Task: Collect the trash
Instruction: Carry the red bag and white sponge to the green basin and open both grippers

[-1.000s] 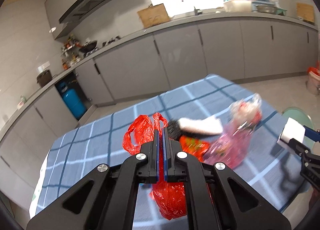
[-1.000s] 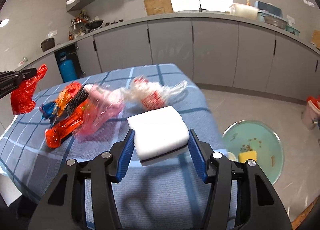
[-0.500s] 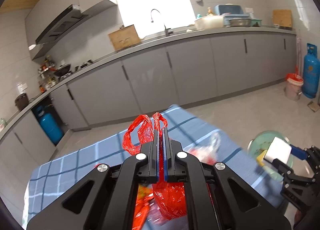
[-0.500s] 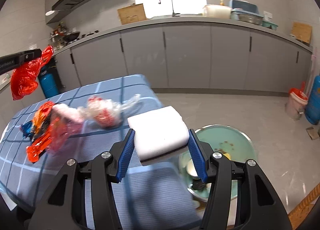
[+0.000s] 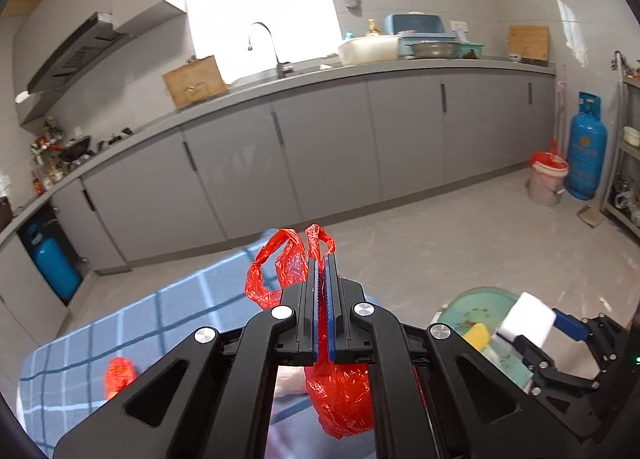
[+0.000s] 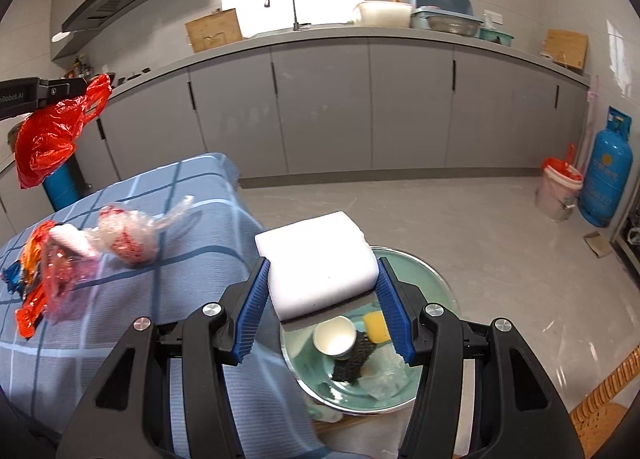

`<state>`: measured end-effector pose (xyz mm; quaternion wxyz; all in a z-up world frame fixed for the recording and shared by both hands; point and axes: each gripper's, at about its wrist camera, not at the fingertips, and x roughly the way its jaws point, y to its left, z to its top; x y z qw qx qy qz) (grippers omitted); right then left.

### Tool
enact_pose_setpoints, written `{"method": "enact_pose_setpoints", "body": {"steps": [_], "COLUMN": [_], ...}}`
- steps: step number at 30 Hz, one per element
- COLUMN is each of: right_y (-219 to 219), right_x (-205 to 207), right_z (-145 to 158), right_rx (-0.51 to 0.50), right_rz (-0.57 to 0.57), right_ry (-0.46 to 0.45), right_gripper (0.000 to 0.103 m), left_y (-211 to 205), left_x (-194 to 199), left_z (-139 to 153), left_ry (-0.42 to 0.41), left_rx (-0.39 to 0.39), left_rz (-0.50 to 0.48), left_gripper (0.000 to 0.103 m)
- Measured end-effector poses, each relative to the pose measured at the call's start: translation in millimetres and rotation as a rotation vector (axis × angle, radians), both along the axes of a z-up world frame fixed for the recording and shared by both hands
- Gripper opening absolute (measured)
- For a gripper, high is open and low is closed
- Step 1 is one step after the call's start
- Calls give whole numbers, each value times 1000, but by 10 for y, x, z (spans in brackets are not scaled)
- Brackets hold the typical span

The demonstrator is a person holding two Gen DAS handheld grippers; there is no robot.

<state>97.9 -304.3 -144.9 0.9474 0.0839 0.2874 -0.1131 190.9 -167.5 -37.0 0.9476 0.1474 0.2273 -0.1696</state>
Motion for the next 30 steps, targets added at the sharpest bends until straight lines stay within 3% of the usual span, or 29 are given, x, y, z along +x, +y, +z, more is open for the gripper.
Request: {"method": "enact_pose_setpoints", "body": {"steps": [11,23,24,25,26,28,30], "right_y": [-417,-732,-743,-761,-777,-805,-835], "right_x": [54,131,133,134,135,130,117], "right_z": [-304,-707,-728,-754,-780,-817,-845], "right_rx": [11,29,31,38,41,43,62], "right_rz": [-75,-103,-102,-99,-99,-117,-127], "right_ry": [50,106,107,103,102,107,111], "right_gripper": [54,57,60,61,64,71,73], "left_y": [-682,-1177,-1216,-1243,-1274,-1263,-1258], "left_x": [-2,105,105,102,113,105,113], "left_z": [-281,-993,-1022,-1066,-1082,-1113,-1119], "left_ry": [51,211,216,220,219,201,207], "left_rx": [-1,36,35,43,49,53,59], "left_rz": [-155,-259,-264,-268,-266,-248,-253], "left_gripper": [4,6,8,20,41,54,58]}}
